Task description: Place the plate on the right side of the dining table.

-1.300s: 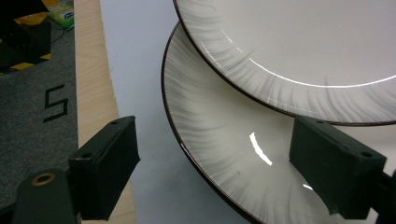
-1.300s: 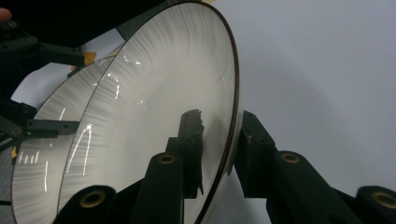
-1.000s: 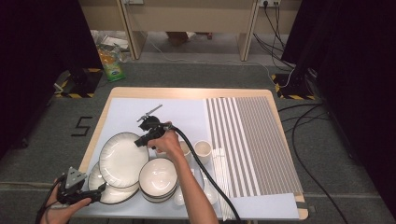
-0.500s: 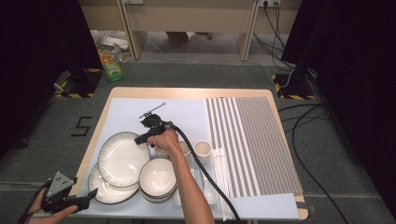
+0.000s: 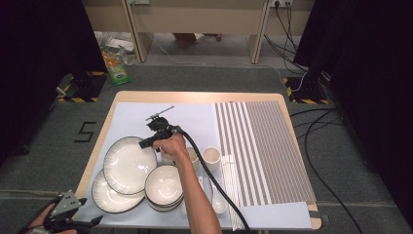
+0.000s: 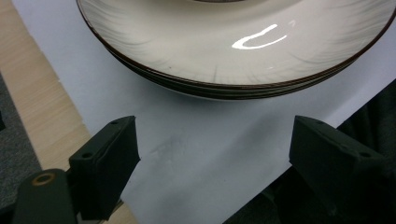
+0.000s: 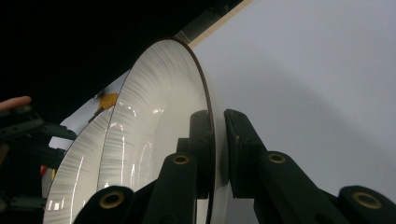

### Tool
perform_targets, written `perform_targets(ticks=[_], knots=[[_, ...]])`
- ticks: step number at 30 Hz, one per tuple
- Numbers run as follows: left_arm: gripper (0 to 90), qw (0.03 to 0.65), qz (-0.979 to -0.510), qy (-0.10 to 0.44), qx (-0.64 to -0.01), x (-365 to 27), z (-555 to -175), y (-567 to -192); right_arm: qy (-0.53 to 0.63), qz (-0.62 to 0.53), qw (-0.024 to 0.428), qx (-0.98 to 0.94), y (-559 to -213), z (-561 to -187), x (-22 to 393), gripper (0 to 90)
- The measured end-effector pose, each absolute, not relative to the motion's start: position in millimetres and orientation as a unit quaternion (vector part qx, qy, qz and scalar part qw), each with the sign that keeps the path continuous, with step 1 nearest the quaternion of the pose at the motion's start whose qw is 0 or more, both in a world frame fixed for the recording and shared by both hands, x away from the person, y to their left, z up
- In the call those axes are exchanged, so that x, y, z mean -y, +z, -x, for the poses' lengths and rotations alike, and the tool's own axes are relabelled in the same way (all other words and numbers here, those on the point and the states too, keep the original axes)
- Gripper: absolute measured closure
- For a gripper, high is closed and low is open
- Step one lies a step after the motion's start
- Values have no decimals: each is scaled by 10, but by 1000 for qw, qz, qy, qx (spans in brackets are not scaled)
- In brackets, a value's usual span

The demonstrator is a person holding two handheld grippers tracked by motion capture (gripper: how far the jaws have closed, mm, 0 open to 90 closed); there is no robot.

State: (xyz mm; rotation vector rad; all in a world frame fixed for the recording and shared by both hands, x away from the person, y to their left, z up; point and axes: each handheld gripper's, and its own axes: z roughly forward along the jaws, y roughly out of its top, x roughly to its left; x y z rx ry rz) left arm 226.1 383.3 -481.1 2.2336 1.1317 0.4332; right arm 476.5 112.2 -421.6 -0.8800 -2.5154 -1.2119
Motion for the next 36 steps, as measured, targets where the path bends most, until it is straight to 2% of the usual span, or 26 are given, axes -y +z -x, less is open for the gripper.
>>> perform_targets(ticks=[14, 25, 36], knots=[[144, 303, -838, 151, -429, -3805, -2339, -4927, -427, 302, 89, 847, -4117, -4778, -1058, 797], [102, 313, -833, 148, -432, -3812, -2357, -4962, -459, 327, 88, 821, -4034, -4798, -1022, 774], [87, 317, -831, 150, -432, -3815, -2363, -4977, -513, 357, 81, 776, -3787, -4913, -726, 766]])
